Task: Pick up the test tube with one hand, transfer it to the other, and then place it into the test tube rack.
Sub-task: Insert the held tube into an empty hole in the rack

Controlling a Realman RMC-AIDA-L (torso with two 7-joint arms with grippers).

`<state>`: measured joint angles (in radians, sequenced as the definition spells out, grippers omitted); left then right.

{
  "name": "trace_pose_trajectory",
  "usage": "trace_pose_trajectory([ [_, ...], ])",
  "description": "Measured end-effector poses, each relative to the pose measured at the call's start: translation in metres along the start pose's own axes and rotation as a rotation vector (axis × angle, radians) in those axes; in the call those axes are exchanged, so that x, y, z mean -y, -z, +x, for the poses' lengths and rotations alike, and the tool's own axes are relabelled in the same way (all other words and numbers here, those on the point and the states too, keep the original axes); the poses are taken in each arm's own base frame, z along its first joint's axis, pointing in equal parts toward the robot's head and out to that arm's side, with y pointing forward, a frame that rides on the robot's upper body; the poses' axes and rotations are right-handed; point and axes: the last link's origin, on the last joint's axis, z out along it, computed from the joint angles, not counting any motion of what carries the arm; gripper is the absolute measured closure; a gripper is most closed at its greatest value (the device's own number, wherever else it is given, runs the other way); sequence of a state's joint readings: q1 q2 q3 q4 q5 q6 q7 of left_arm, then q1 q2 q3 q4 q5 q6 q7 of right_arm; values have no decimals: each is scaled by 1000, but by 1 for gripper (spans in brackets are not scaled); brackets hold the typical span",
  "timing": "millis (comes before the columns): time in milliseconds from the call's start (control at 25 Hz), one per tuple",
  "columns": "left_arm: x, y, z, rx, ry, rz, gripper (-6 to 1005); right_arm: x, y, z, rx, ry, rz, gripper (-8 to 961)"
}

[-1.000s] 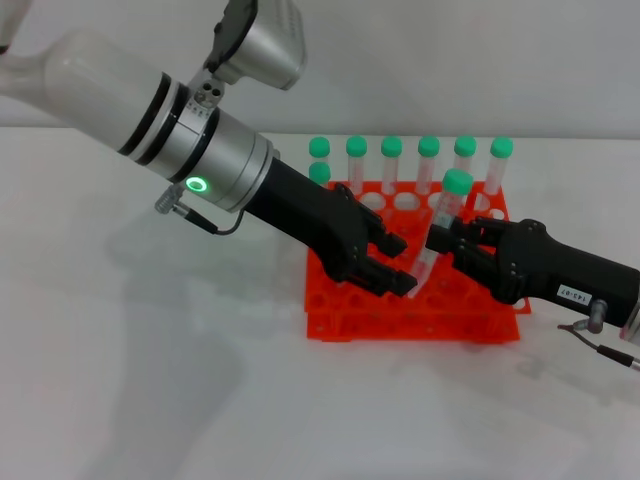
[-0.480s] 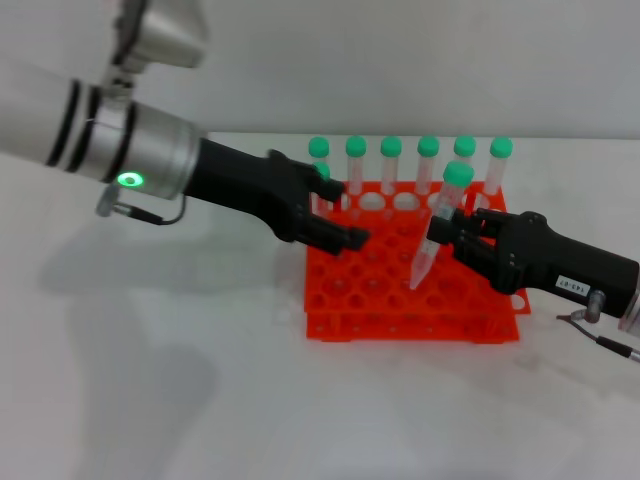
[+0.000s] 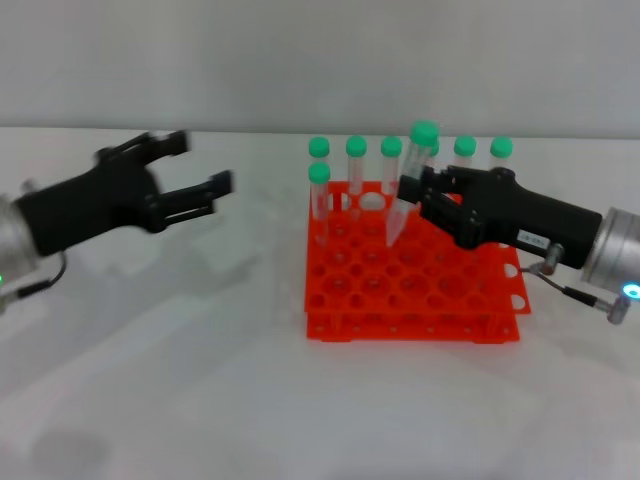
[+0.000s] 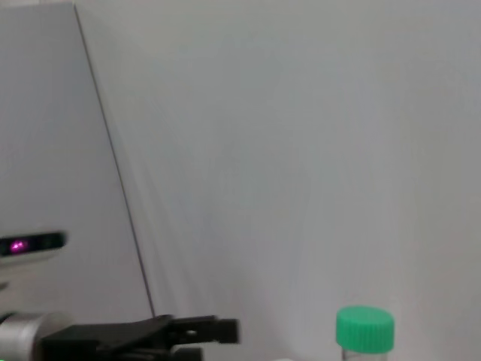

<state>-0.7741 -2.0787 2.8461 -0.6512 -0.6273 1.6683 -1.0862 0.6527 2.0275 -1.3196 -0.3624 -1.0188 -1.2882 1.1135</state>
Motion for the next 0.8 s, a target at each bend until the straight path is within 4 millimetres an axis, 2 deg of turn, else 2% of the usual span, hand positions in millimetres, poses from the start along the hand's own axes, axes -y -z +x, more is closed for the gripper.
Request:
trace_pose_trajectory([
  [160,-9,35,-33,-142,13,156,106,4,-10,-7,5,34,11,753],
  [400,-33,73,-72,-270,40,367,106,9,-30,-12,-27,94,33,752],
  [440,-33,73,-72,-270,40,367,106,8,-35,-11,-37,106,38,752],
  [480,-43,82,-84,-300,55,435,106,9,-39,-12,-37,116,45,752],
  [800,-61,101,-103,-353,82,598,106,5,-63,-12,-66,218,73,753],
])
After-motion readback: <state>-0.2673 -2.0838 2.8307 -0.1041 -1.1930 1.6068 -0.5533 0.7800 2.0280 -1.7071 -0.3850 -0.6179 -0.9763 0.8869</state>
